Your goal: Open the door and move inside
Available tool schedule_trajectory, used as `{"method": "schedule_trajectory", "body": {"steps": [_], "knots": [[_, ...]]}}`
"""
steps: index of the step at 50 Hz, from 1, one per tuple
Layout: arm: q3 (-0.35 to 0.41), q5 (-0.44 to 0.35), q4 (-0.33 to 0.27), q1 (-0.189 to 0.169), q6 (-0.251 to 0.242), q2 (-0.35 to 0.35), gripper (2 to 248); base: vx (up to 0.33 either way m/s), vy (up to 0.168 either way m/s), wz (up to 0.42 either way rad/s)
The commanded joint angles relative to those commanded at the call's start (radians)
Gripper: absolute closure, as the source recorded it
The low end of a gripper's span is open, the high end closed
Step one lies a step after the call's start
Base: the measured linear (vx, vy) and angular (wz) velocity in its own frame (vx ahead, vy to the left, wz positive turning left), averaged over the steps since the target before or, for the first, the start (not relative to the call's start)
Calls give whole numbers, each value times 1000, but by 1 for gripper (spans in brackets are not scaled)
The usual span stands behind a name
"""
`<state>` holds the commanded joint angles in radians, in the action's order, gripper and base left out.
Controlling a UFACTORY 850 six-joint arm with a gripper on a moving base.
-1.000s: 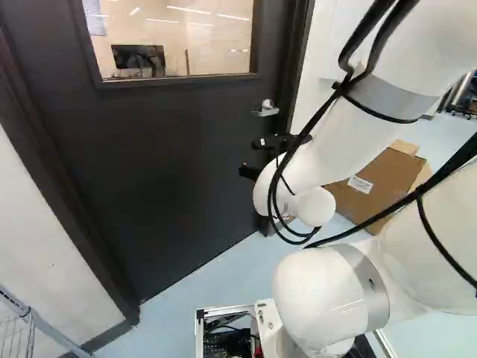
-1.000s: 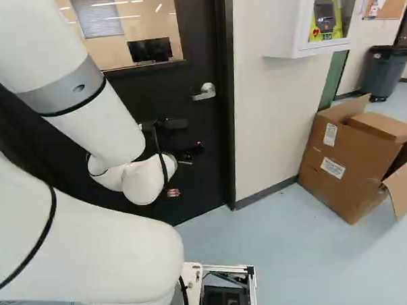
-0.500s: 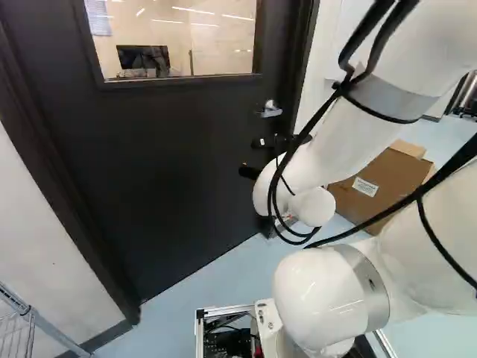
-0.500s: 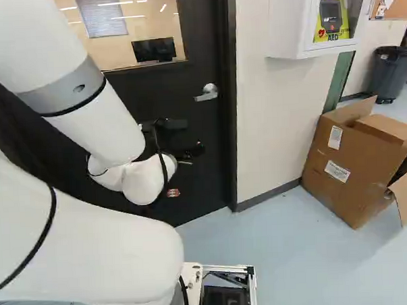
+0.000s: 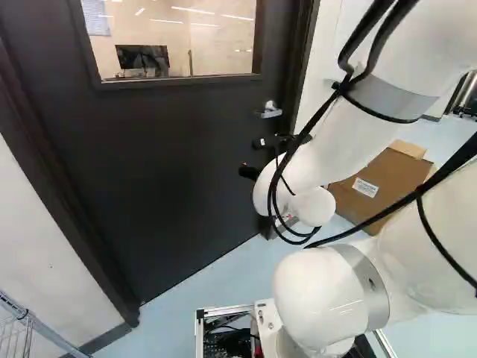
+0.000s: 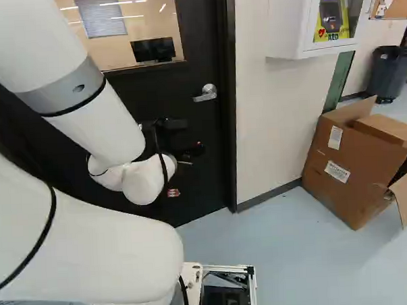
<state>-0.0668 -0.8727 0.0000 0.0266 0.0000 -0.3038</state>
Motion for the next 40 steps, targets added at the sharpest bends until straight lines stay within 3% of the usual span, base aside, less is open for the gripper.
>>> {"method": "schedule_trajectory", "body": {"steps": [40], "knots": [[-86,0,0,-2,0,-2,3,0,0,0]]}}
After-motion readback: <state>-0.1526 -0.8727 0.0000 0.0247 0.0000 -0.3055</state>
